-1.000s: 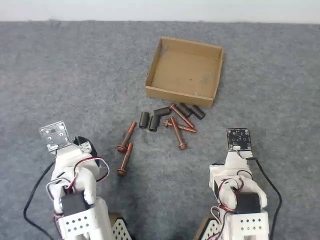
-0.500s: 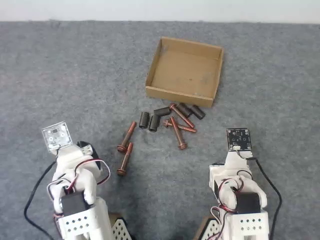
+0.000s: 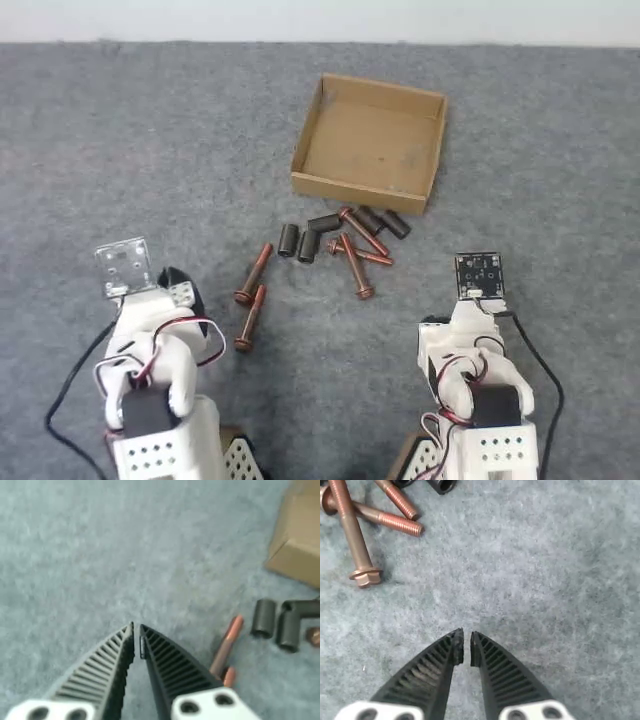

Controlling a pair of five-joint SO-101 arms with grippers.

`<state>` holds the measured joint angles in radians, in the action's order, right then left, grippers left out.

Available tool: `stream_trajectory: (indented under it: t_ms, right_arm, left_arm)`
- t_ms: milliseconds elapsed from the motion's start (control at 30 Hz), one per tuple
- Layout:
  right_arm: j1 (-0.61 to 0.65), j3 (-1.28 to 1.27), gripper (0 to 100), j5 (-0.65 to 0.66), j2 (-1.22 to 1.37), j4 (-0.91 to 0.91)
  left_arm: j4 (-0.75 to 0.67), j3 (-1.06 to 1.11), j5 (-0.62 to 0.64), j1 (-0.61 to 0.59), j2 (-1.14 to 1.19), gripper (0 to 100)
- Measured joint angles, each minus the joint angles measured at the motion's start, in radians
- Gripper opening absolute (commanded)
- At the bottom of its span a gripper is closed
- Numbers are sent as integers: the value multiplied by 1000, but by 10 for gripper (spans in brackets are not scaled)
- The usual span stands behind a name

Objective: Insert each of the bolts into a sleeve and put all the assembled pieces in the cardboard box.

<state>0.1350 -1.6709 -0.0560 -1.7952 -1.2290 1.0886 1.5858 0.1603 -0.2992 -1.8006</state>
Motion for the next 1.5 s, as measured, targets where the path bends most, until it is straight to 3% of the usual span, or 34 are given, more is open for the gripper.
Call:
stream_trajectory:
  t_ms: [200, 433, 833, 1000, 1233, 1500]
  right_arm:
    - [0, 0, 7, 0, 0, -3]
    - [0, 0, 7, 0, 0, -3]
    - [0, 0, 9, 0, 0, 89]
    - [-3, 0, 10, 17, 0, 193]
    - [-9, 0, 9, 256, 0, 477]
    - [126, 40, 9, 267, 0, 437]
  left_arm:
    - [21, -155, -3, 66, 26, 18]
    - [-38, -388, -5, 74, 408, 19]
    - [-420, -374, 212, 78, 1037, 19]
    - [-586, -307, 213, 78, 1111, 19]
    - [-615, -307, 209, 77, 1111, 19]
    - [-615, -307, 172, 77, 1111, 19]
